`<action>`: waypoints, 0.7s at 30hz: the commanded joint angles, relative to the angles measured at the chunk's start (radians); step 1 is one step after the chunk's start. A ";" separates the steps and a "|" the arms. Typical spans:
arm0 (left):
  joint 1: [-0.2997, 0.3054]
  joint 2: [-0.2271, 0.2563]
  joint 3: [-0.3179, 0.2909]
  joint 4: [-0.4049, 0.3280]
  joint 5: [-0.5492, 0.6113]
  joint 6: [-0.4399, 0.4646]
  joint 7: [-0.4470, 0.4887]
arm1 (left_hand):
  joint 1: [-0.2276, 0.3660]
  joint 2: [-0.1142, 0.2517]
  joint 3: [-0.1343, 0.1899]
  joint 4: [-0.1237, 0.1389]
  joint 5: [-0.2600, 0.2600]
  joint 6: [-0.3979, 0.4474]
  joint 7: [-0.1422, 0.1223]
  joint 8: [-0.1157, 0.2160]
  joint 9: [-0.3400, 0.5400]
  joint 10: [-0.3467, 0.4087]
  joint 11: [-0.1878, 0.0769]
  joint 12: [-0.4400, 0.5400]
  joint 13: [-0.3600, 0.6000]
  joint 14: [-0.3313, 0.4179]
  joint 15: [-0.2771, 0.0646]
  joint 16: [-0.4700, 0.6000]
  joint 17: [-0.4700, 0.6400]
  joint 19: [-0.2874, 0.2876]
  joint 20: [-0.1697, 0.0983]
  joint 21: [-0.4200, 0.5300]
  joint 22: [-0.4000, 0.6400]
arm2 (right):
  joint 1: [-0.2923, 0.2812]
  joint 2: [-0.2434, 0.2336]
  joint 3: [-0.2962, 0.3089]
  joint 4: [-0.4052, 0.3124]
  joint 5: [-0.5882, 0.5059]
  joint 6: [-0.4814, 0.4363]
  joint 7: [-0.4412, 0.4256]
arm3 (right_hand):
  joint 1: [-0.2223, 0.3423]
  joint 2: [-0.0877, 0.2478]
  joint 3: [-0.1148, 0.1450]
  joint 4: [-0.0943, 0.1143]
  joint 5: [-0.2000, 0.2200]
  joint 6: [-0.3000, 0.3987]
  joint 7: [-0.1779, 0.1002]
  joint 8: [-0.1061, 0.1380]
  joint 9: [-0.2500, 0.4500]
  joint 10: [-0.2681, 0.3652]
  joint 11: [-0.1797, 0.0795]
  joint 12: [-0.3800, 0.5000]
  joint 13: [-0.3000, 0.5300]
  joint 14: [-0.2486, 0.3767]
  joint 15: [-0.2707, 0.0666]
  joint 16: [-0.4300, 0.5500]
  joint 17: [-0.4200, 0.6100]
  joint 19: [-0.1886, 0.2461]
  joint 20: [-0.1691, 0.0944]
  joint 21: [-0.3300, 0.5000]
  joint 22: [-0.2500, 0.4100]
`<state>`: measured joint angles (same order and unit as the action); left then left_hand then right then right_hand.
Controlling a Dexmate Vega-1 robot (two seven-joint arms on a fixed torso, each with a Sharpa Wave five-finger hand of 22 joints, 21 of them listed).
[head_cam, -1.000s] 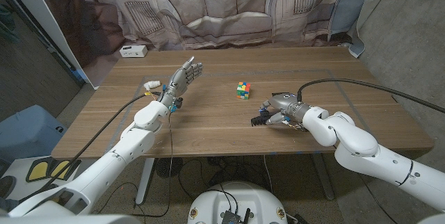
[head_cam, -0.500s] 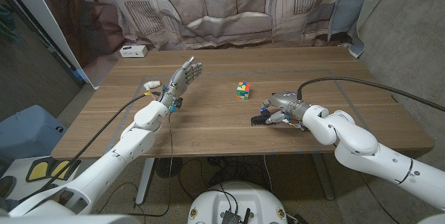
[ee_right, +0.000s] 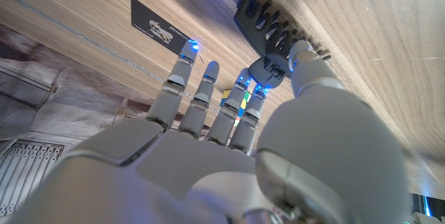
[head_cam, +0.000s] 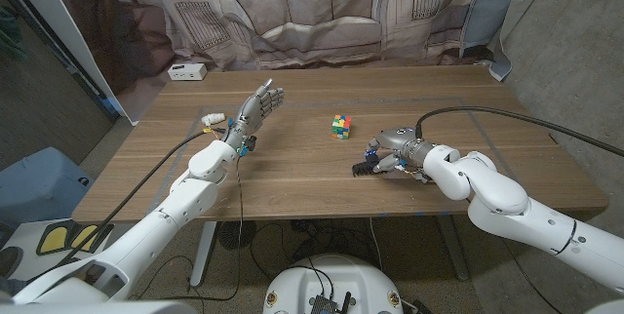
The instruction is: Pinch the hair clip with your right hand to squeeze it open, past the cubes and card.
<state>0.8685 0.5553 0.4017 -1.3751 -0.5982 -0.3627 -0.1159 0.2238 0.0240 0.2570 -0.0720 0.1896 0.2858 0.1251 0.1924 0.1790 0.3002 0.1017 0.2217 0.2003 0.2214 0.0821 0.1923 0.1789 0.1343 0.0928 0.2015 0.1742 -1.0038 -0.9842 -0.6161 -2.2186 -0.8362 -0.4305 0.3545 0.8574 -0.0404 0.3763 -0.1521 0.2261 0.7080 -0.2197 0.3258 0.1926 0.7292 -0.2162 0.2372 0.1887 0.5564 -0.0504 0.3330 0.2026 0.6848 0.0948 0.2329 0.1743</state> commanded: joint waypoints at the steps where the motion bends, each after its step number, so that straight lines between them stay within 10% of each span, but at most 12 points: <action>1: -0.012 -0.007 0.004 0.012 0.002 0.000 -0.002 | 0.006 0.009 0.002 -0.003 -0.004 0.008 -0.003 -0.001 0.003 0.008 -0.001 -0.001 0.003 0.008 -0.002 -0.002 0.003 0.003 0.001 -0.004 0.005 | 0.002 -0.001 0.011 -0.005 -0.004 -0.002 -0.005 | 0.004 0.011 -0.001 0.001 0.000 0.017 0.000 0.004 0.004 0.014 0.000 0.000 0.001 0.014 -0.068 0.007 0.004 0.012 -0.004 0.007 0.004; 21: -0.016 -0.016 0.008 0.014 0.006 0.006 0.010 | 0.005 0.010 0.002 -0.005 -0.004 0.009 -0.003 -0.001 0.003 0.008 -0.002 -0.001 0.003 0.008 -0.001 -0.002 0.003 0.004 0.001 -0.003 0.005 | -0.030 -0.023 0.065 -0.035 -0.006 -0.015 -0.072 | 0.008 0.014 -0.005 0.002 -0.002 0.027 -0.001 -0.001 0.003 0.026 -0.001 -0.008 0.001 0.020 -0.071 0.007 0.006 0.016 -0.003 0.004 0.004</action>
<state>0.8556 0.5462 0.4064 -1.3650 -0.5949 -0.3588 -0.1115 0.2239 0.0239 0.2570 -0.0719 0.1896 0.2897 0.1211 0.1925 0.1790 0.3002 0.1017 0.2218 0.2003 0.2214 0.0821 0.1923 0.1789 0.1343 0.0928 0.2015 0.1742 -1.0190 -0.9971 -0.5742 -2.2434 -0.8420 -0.4445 0.3195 0.8579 -0.0335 0.3708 -0.1492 0.2254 0.7254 -0.2234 0.3243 0.1933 0.7470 -0.2125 0.2322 0.1886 0.5687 -0.0515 0.3368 0.2075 0.6898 0.0895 0.2327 0.1743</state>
